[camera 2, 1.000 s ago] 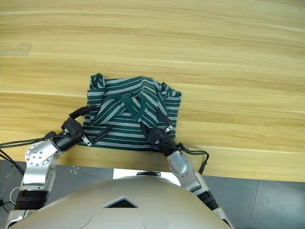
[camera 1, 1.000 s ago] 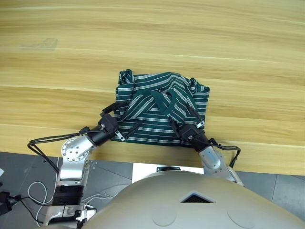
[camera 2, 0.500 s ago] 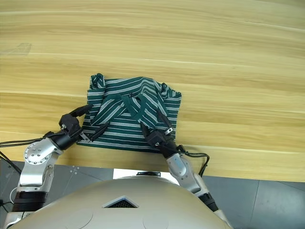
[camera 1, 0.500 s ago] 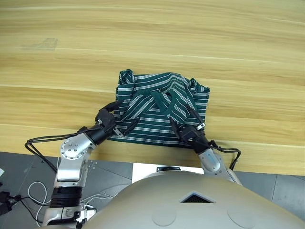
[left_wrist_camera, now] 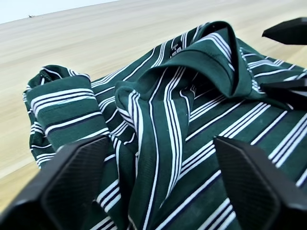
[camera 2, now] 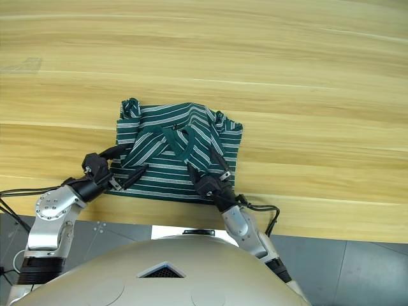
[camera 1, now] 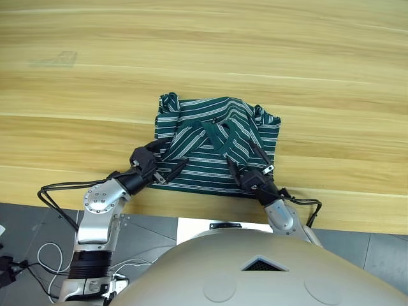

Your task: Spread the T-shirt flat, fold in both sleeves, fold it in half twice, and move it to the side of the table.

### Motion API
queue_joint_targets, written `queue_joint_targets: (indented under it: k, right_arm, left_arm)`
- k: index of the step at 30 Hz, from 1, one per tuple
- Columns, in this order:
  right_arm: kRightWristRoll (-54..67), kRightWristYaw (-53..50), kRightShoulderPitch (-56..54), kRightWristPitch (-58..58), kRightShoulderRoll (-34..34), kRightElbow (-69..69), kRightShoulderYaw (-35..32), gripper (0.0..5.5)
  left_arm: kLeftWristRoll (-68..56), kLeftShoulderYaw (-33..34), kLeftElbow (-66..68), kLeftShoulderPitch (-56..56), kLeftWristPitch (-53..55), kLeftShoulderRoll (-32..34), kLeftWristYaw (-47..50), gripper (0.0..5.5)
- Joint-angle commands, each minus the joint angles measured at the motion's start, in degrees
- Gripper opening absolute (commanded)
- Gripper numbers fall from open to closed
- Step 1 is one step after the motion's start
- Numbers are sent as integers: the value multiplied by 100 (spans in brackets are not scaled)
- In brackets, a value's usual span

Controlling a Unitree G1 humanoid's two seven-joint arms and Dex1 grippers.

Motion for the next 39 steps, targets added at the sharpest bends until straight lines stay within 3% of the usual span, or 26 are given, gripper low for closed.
queue_joint_targets:
  k: [1,17,23,30,39]
  right_arm:
    - [-101,-71,1,-35,16,53,29,371]
    - [-64,-62,258,-192,-213,-144,-26,371]
    - [1678,1054,736,-372,-811,-1299,-110,371]
    - [1851,1656,885,-328,-1087,-1573,-59,371]
    - [1475,1424,550,-227,-537,-547,-40,371]
  left_arm:
    - [6,-25,-59,28,125,-10,34,336]
    - [79,-71,120,-101,242,-224,263,92]
    - [13,-118,95,-85,184,-382,316,1]
    - [30,-160,165,-139,57,-596,383,1]
    - [-367,-59,-170,-254,112,-830,371,1]
